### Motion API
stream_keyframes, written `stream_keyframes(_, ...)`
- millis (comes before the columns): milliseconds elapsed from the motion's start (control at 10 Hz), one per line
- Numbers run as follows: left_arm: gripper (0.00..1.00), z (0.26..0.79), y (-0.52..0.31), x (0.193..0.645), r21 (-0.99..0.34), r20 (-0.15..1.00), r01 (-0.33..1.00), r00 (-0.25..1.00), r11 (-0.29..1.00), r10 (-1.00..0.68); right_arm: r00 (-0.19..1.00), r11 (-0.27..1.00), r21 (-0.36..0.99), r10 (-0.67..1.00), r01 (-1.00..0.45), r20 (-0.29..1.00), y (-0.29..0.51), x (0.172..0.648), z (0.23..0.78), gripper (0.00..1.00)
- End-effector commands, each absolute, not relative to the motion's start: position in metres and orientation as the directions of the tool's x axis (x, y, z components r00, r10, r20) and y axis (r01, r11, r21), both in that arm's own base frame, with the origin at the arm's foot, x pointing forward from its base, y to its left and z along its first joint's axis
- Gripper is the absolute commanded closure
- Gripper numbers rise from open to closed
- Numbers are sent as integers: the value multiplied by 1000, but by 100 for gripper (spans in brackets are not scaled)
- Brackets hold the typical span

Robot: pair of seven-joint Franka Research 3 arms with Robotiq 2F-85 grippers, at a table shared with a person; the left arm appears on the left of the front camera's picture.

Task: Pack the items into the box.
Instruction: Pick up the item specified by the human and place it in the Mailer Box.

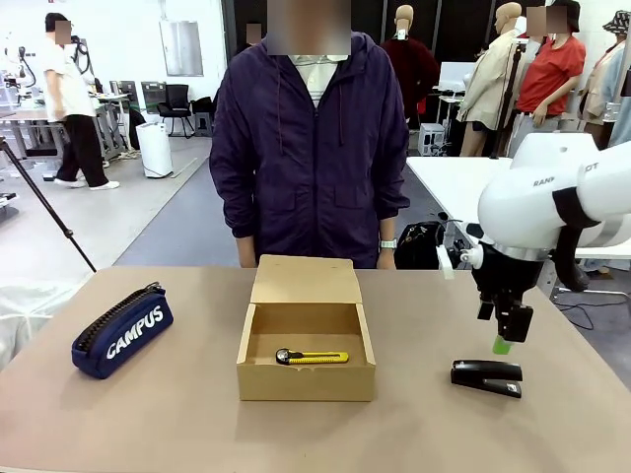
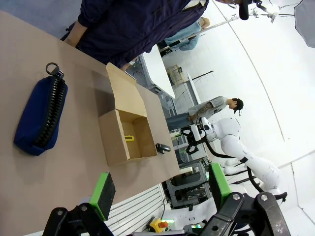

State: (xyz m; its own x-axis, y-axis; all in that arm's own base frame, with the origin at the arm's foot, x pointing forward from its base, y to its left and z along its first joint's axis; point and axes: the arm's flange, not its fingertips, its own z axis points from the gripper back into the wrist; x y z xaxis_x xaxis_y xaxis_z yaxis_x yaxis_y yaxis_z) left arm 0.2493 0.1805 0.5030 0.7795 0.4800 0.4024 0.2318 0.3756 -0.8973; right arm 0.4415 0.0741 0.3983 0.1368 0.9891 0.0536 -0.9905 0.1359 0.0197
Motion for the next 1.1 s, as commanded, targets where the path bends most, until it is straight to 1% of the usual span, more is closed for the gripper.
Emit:
stream_keyframes(0, 0, 505, 180, 250, -897, 411, 249, 772, 365, 485, 109, 110, -2, 993, -994, 47, 58, 453, 374, 0)
stream_keyframes(200, 0, 505, 180, 250, -897, 411, 249, 772, 365, 485, 112, 110, 31, 992, -993, 53, 58, 455, 360, 0)
stream_keyframes(300, 0, 505, 180, 250, -897, 411, 249, 772, 365, 485, 115, 110, 77, 992, -991, 58, 60, 454, 354, 0)
stream_keyframes(700, 0, 505, 180, 250, -897, 411, 249, 772, 365, 485, 133, 128, 167, 991, -978, 21, 68, 455, 328, 0)
stream_keyframes(1000, 0, 505, 180, 250, -897, 411, 249, 772, 365, 485, 143, 138, 206, 990, -969, 12, 68, 452, 321, 0)
